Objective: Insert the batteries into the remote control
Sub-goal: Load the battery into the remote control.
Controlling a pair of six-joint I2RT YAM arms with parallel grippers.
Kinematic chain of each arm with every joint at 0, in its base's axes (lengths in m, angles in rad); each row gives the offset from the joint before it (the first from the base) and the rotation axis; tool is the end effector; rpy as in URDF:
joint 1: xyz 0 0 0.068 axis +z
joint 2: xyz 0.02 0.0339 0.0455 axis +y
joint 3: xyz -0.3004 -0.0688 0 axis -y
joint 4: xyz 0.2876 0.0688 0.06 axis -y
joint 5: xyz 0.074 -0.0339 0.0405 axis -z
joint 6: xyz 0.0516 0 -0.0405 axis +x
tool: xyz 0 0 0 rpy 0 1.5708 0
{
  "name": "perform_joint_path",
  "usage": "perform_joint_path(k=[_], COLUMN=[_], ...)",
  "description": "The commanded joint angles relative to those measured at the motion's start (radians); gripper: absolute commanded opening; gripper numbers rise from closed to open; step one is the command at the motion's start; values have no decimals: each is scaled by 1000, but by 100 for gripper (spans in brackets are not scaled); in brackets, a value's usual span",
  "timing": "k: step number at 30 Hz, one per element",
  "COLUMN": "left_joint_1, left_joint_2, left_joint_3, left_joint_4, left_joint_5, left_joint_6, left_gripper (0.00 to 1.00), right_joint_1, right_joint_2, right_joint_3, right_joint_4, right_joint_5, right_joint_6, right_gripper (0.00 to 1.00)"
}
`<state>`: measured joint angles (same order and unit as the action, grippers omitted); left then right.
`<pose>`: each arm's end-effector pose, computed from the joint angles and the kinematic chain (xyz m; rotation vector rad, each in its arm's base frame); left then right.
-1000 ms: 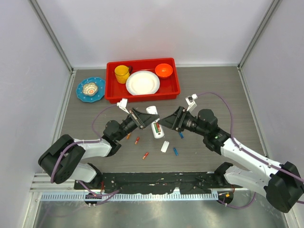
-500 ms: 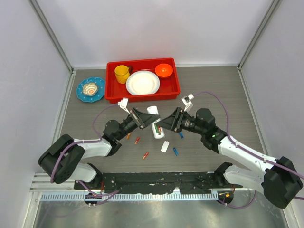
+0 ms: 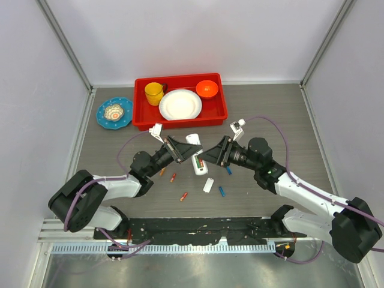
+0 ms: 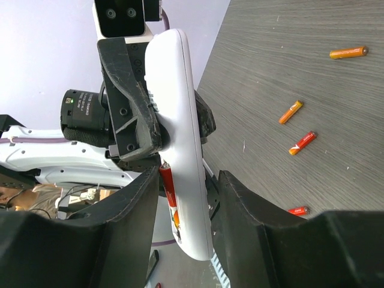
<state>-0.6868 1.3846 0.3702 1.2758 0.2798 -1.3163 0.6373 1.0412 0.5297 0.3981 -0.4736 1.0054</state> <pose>0.2126 -0.1928 0.2281 -0.2109 1.5724 -1.8307 0.2010 0.1781 0.2707 -0.0550 1.9560 1.5644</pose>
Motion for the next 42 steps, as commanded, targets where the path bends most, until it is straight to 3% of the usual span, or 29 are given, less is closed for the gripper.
perform_joint_path(k=[1,28,31,36,42], left_joint_1=[3,3,3,3,3], left_joint_2=[-33,-45,-42,-32,-21], left_joint_3=[33,73,76,56,27], left_joint_4=[270,270,270,270,270], left_joint_5=[7,-16,-10,-8,-11], left_joint_6=[-6,14,14,14,11], left_gripper=[0,0,0,0,0], right_joint_1=[-7,-7,-7,-7,-10], right_joint_2=[6,17,11,-15,-21], right_joint_3=[-14,-57,-59,-43,-13], right_joint_4=[59,41,47,51,62], right_joint_5=[-10,-7,-5,7,-37], right_joint_6=[7,-5,-1,30,24], right_gripper=[48,32,35,55,56])
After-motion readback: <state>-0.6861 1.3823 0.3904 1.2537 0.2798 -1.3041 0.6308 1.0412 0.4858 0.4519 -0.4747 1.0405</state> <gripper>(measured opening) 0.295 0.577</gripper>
